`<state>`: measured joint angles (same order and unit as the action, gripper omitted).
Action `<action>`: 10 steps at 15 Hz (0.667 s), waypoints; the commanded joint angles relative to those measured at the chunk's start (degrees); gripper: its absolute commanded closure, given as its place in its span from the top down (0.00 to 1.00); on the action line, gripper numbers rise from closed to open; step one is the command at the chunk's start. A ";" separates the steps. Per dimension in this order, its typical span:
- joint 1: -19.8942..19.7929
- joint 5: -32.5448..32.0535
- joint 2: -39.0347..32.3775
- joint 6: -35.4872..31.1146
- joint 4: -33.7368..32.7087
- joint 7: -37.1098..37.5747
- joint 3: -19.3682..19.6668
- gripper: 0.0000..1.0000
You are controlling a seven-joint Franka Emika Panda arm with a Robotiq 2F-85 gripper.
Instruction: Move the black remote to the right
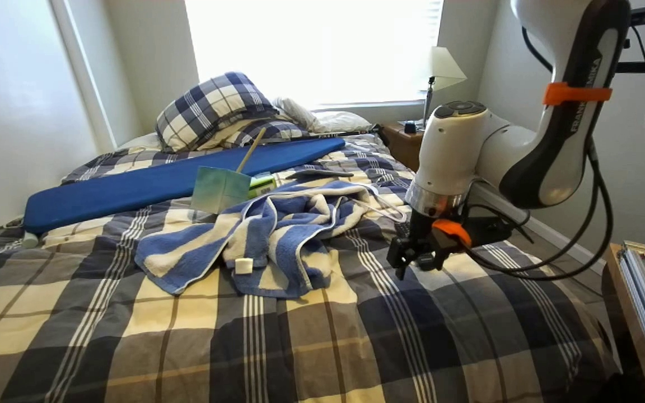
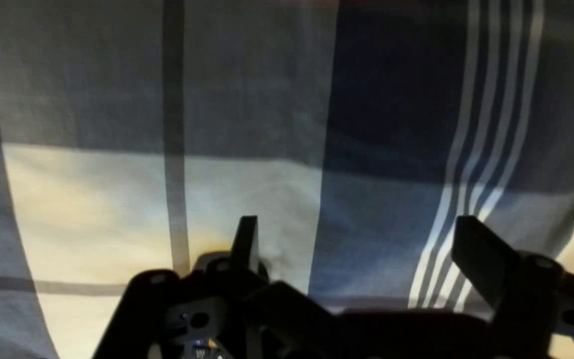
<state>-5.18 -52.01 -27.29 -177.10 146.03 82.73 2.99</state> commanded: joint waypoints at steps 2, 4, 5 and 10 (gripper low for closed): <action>3.44 18.43 12.88 20.87 7.53 -9.20 -8.21 1.00; 8.47 20.24 18.06 30.45 7.55 -8.20 -6.22 1.00; 10.61 19.40 20.44 35.33 7.25 -7.24 -5.20 1.00; 15.09 14.07 35.17 58.80 4.77 -8.54 -7.13 1.00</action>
<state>8.10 -35.87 -2.45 -128.91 150.47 75.82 -2.58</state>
